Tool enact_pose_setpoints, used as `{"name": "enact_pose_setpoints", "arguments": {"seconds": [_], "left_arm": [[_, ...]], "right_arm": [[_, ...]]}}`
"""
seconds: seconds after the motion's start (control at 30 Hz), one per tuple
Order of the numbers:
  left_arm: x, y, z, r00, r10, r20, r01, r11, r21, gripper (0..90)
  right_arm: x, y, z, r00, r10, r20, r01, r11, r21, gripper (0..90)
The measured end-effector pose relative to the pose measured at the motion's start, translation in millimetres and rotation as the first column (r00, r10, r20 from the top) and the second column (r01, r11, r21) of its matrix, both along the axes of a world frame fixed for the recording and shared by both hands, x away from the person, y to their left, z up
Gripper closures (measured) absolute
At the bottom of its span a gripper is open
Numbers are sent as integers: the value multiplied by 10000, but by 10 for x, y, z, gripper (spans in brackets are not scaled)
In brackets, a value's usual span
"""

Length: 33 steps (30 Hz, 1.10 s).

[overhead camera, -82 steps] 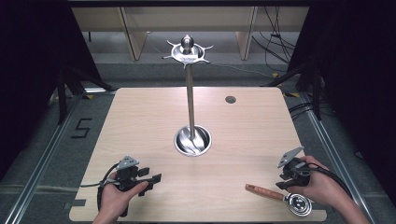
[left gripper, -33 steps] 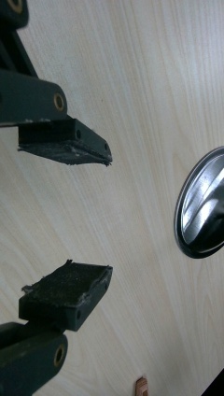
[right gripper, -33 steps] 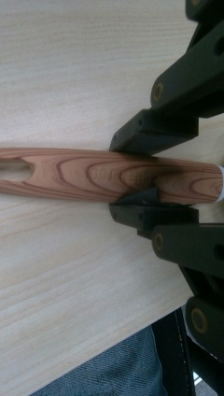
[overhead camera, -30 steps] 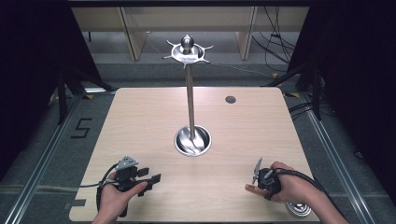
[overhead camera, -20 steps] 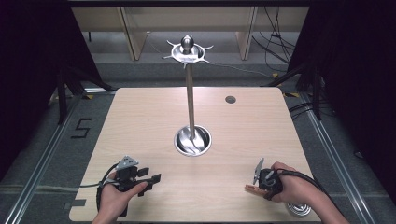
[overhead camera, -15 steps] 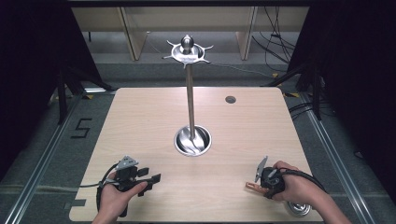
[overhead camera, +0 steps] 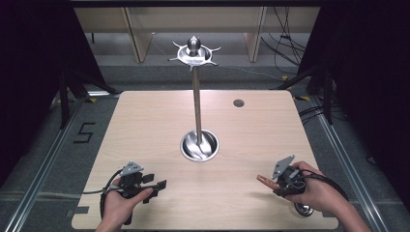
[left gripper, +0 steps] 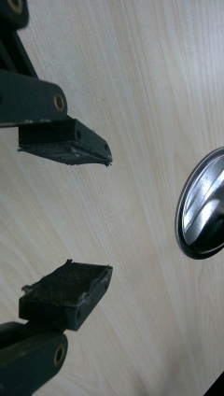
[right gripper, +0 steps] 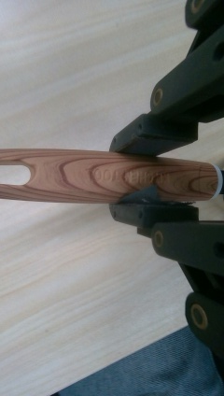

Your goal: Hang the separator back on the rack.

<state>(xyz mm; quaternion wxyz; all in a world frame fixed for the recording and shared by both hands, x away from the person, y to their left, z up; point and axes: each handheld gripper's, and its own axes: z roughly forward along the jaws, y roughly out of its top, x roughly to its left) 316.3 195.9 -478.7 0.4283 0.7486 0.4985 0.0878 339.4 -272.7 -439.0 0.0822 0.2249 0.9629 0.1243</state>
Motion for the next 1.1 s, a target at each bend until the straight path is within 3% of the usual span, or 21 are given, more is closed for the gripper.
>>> {"name": "enact_pose_setpoints", "arguments": {"seconds": [0.13,0.2,0.23,0.3,0.4,0.53,0.6,0.63,0.73,0.8,0.83,0.87,0.93,0.97,1.1], "left_arm": [[0,0,-2,10000,12,-2,-12,10000,6,382],[0,0,-4,10000,-1,-12,1,10000,19,382],[-2,0,-2,10000,26,-4,-26,10000,60,382],[3,0,-6,10000,-24,-20,24,10000,20,382],[1,1,-4,10000,-33,24,33,10000,90,382],[-1,6,-4,10000,0,-58,1,9999,135,382],[3,11,-4,10000,-84,3,84,9998,196,382],[3,9,-5,10000,-88,-1,88,9998,195,382],[2,9,-5,10000,-83,5,83,9998,205,381],[-1,0,-7,10000,4,-40,-4,10000,31,382],[-2,2,-6,10000,-3,-34,3,10000,45,381],[-2,3,-6,10000,0,-35,0,10000,47,382],[-2,1,-6,10000,-5,-36,6,10000,45,381],[0,9,-4,10000,-57,-45,58,9999,150,381],[1,9,-5,10000,-40,-46,40,9999,149,381]], "right_arm": [[-7,-50,53,9982,-529,270,513,9971,566,683],[13,-84,91,9973,-417,604,370,9963,775,684],[-3,-95,114,9947,-752,702,681,9928,984,684],[2,-123,150,9946,-723,750,623,9898,1283,684],[1,-161,186,9886,-916,1197,689,9809,1818,684],[-10,-190,203,9840,-1226,1290,953,9752,2000,684],[-34,-186,211,9819,-1565,1067,1319,9693,2074,684],[-12,-207,205,9828,-1242,1367,932,9725,2134,684],[-22,-215,204,9765,-1498,1546,1111,9658,2343,684],[-27,-229,226,9778,-1507,1454,1124,9636,2426,685],[-40,-217,209,9697,-1858,1584,1381,9524,2716,685],[-31,-241,234,9718,-1667,1669,1199,9585,2588,685],[-38,-252,253,9717,-1762,1575,1305,9556,2642,685],[-29,-257,242,9642,-1880,1870,1297,9495,2858,685],[-21,-284,276,9573,-2041,2049,1352,9421,3068,685]]}}
